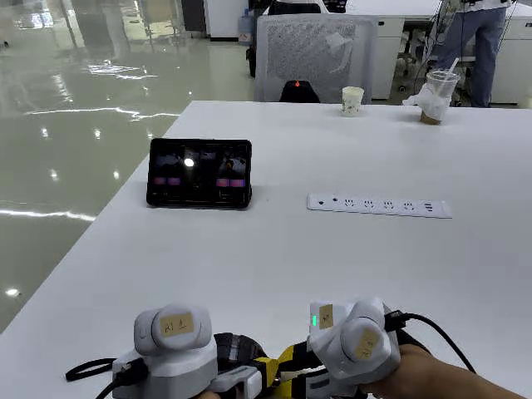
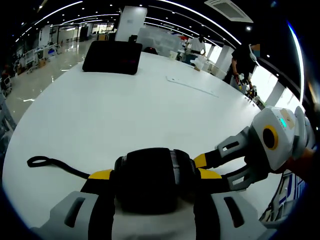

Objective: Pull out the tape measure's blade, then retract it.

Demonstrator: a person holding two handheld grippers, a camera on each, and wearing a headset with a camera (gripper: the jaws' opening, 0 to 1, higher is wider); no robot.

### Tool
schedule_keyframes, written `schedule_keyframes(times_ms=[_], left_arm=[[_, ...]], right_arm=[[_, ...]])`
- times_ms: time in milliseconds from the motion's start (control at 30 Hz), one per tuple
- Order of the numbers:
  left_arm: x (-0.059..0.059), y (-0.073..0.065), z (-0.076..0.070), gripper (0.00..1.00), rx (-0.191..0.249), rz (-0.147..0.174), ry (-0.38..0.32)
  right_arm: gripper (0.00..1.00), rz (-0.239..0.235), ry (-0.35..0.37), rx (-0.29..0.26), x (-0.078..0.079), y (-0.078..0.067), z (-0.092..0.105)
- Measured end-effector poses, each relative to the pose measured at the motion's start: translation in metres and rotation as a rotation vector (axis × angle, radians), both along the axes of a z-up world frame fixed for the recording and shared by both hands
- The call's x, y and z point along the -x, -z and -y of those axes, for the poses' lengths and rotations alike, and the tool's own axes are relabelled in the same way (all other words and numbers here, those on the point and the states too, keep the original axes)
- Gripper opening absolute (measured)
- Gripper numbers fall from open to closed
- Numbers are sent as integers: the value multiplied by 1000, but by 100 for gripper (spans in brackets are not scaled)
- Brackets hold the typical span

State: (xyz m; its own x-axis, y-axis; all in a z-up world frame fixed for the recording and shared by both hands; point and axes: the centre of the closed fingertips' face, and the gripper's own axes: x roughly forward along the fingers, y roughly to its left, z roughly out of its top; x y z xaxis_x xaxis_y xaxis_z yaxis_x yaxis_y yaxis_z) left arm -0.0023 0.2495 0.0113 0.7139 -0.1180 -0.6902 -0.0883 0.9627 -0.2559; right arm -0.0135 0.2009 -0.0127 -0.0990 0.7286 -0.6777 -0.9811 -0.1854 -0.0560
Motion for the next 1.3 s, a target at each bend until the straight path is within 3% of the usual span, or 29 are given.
schedule_keyframes(times_ms=[1300], left_arm=[[0, 0, 0, 61, -1, -2, 3]], right_arm=[[13, 32, -2, 19, -1, 1, 2]])
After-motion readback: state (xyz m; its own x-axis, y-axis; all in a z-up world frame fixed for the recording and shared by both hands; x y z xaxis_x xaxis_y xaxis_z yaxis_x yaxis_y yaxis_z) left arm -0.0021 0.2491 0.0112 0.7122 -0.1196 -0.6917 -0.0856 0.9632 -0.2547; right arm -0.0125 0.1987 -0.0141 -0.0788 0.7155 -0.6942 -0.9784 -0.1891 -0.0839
